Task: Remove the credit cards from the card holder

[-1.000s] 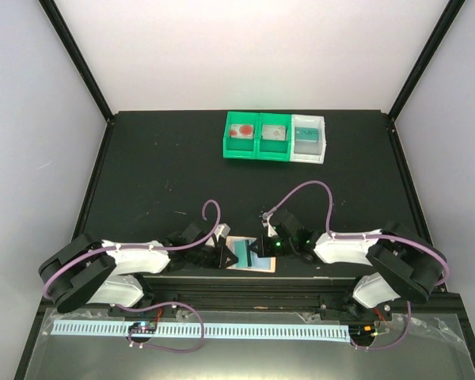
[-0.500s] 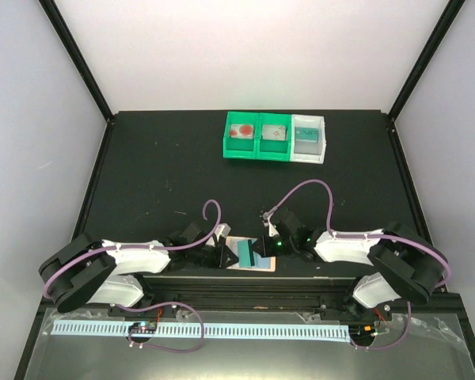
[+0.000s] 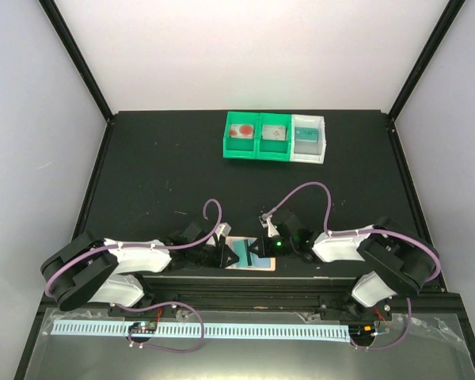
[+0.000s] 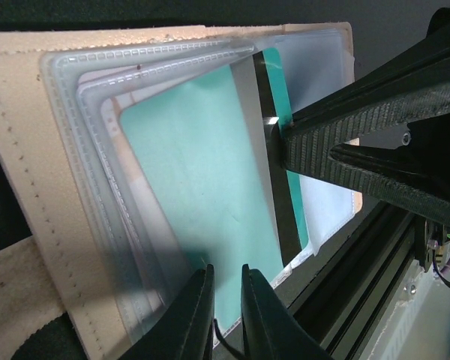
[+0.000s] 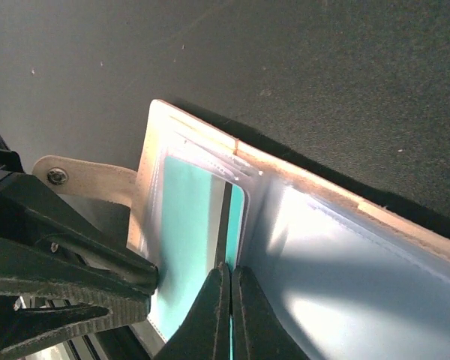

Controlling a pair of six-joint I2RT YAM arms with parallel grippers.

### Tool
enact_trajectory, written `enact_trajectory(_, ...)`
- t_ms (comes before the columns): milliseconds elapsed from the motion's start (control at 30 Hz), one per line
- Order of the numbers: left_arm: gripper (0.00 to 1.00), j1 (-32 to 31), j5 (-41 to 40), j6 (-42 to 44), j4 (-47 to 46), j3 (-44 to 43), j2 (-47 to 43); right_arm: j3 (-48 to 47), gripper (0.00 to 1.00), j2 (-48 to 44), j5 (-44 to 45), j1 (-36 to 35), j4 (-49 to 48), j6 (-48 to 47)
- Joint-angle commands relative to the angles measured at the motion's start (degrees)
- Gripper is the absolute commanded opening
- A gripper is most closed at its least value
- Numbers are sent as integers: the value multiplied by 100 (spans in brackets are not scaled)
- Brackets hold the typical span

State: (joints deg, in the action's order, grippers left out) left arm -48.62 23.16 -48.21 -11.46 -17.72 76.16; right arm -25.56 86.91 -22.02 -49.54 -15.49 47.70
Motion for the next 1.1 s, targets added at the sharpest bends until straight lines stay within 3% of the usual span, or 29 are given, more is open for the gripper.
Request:
enact_trajectory(0,14,-34,-297,31,190,118,107,112,1,-228,-88,43,-52,17)
enact_trajectory(200,14,-34,-369,-8,200,140,-25,268,1,-559,9,221,180,47)
enact_trajectory(533,18,-39,-372,87,513,-132,-334,66,1,-1488,394,286,1442,115)
enact_trajectory(733,32,-42,-654,429,929,-472,-902,-205,1,-1857,344,279,1998,454)
enact_trajectory(833,33,-39,-884,611,1145,-616,-1240,-400,1,-2056,237,278,2272,715)
enact_trajectory(1067,43,-150,-1077,1466,720,-538,-2140,-746,1,-2543,713,285,2969,1830)
